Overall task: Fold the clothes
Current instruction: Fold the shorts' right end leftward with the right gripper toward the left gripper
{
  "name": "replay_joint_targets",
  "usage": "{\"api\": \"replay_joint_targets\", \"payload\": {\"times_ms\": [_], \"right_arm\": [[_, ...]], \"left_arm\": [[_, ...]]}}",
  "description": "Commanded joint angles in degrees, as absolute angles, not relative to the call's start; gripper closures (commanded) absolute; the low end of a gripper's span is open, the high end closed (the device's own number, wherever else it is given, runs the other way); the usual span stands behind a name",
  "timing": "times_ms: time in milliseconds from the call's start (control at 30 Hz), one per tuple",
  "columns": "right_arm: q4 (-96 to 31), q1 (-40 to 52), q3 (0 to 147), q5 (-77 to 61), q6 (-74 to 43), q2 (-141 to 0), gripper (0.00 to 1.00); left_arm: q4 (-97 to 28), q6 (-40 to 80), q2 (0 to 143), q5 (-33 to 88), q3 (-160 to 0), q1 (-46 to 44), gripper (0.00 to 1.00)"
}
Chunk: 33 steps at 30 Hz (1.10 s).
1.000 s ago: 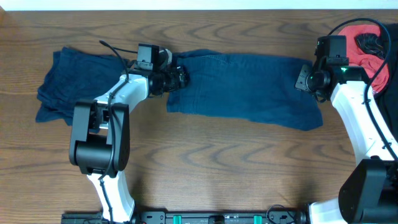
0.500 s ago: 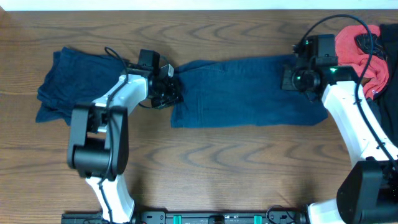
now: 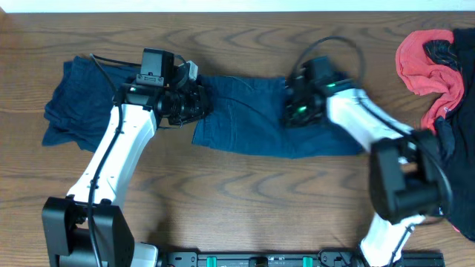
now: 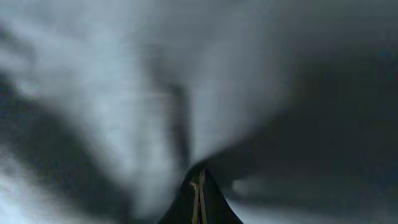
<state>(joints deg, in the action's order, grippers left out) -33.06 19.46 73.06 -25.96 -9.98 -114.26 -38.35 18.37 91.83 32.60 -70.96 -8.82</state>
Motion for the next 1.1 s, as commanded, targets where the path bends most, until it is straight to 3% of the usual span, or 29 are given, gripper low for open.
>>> {"api": "replay_joint_targets", "payload": {"times_ms": [0, 200, 367, 667, 1067], "right_arm": [[-31.00, 25.23, 73.38, -34.94, -10.79, -118.48, 0.99], [-24.18, 33.08, 73.38, -30.26, -14.41, -122.80, 0.99], [-25.23, 34.37, 75.40, -23.20, -14.57, -120.81, 0.99], [-39.35, 23.59, 77.06, -7.27, -13.37, -107.11, 0.98], [-49.23, 13.41, 73.28, -4.25, -6.24, -105.38, 0.97]], "left_arm": [[-38.54, 19.18, 90.80, 33.58, -71.22, -9.26, 0.94], [-38.52, 22.26, 90.17, 41.54, -71.22, -9.45, 0.94], [-38.57, 22.81, 88.62, 40.69, -71.22, -9.39, 0.94], [-38.57, 22.55, 88.18, 35.90, -71.22, -9.30, 0.94], [-36.91, 22.57, 86.39, 26.59, -71.81, -8.29, 0.94]]}}
